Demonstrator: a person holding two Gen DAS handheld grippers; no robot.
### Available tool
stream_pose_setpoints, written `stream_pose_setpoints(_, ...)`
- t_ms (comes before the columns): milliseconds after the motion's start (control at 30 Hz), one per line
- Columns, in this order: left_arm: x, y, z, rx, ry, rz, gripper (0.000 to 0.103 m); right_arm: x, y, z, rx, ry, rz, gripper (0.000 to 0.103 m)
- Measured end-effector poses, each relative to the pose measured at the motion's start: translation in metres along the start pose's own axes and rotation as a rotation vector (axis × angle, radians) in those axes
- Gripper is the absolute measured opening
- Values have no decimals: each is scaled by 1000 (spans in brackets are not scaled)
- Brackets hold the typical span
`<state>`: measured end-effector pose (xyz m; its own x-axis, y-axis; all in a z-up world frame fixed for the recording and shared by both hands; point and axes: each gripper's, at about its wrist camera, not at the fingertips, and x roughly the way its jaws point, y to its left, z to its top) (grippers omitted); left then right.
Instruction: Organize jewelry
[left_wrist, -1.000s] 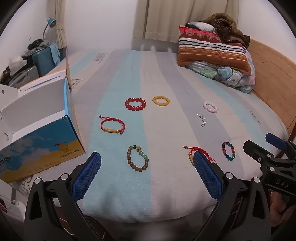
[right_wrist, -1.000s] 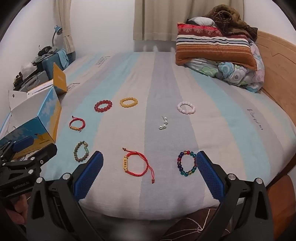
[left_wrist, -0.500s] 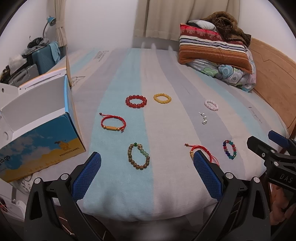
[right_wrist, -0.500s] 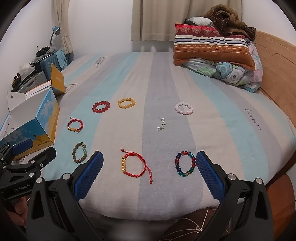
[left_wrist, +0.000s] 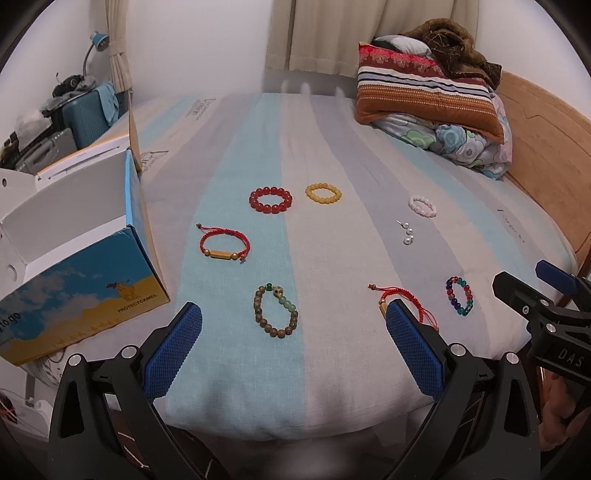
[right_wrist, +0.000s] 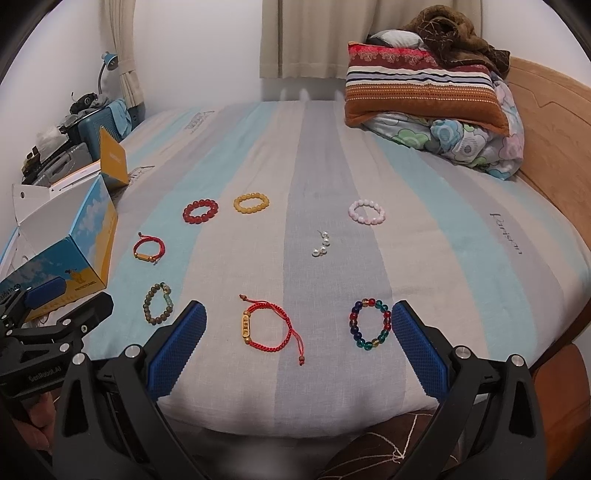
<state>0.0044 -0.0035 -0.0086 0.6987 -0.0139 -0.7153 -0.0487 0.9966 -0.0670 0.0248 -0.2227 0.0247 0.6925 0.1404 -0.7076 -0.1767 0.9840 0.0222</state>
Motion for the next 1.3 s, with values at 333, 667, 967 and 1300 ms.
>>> stream_pose_setpoints(333, -1, 3, 1, -1, -4, 5, 97, 1, 4, -3, -1, -2, 5, 96)
stream_pose_setpoints(667, 0, 3, -1, 4, -6, 0, 97, 1, 4, -3, -1, -2, 6, 96)
stream_pose_setpoints(967, 0, 2, -2, 8, -11, 5, 97, 1, 6, -3, -2, -1, 9, 96)
stream_pose_setpoints(1300, -1, 2, -1, 10, -11, 10, 97, 1, 8, -4, -3, -4, 5, 96)
